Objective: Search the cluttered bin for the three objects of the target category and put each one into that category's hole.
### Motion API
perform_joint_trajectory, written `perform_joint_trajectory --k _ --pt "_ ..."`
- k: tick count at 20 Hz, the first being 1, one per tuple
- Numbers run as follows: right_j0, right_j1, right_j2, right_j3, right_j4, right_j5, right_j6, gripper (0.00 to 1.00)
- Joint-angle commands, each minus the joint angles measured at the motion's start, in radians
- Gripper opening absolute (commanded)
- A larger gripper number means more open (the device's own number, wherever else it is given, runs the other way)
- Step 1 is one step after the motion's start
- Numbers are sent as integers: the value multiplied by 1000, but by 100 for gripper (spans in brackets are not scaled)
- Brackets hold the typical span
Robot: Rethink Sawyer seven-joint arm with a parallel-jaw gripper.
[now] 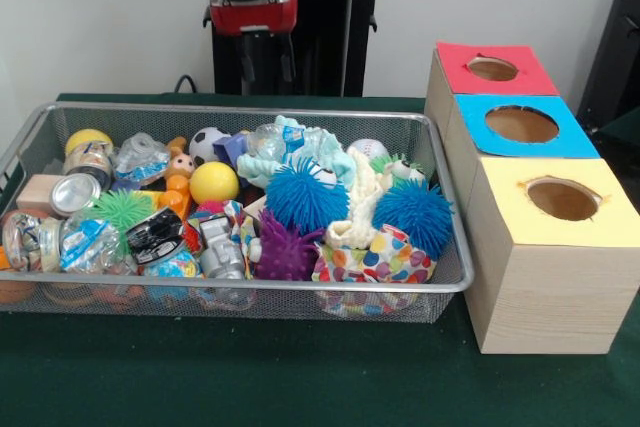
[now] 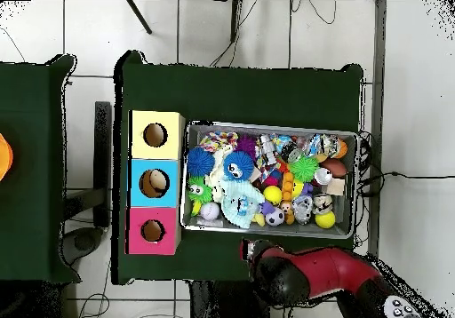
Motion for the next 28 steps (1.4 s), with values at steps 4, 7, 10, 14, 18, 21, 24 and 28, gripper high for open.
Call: perform_joint_trajectory --k 4,7,10,14,18,21,24,28 --pt "49 186 -9 -251 -93 81 -102 100" --pt "38 225 -5 -280 -103 83 -123 100" --pt "32 256 5 -317 -100 102 -144 100" --pt "47 301 -7 -359 -111 101 -134 100" --pt "47 322 -11 -373 -120 97 -138 100" --pt "49 327 -17 -375 -125 102 -138 100" --pt "48 332 -9 -386 -117 107 -143 100" --pt "56 220 19 -333 -79 155 -155 100"
